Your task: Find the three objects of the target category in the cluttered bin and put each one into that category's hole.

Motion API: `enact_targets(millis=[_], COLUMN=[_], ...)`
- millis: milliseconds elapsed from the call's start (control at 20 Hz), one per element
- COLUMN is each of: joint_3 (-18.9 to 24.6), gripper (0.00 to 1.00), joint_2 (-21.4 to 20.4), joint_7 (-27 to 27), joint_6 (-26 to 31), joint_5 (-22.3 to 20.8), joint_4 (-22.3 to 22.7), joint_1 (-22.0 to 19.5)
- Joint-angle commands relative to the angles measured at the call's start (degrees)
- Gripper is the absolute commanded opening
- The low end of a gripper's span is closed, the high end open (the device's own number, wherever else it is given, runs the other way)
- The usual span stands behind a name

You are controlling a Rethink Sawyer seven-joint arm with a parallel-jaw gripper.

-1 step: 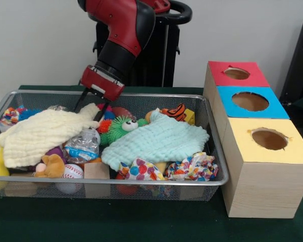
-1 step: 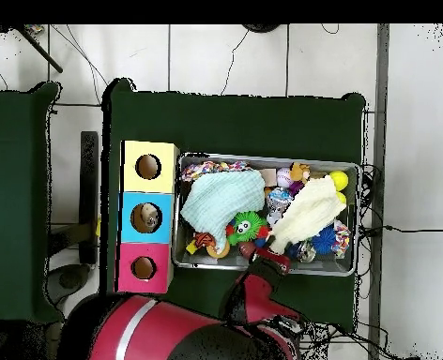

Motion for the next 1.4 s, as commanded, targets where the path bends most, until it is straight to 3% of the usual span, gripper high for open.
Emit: enact_targets(millis=[50, 650, 800, 1400], joint_3=[9.6, 10.7, 9.6, 10.5], gripper=[1.0, 1.0, 1.0, 1.0], joint_2=[-0.8, -2.3, -2.4, -11.0], joint_7=[7.5, 10.9, 11.5, 8.9], joint_6=[4.7, 0.7, -2.3, 9.0], joint_5=[-5.6, -7.4, -4.7, -7.4], joint_4=[-8.8, -7.5, -6.6, -6.0], joint_1=[-0.4, -1.2, -0.3, 0.6])
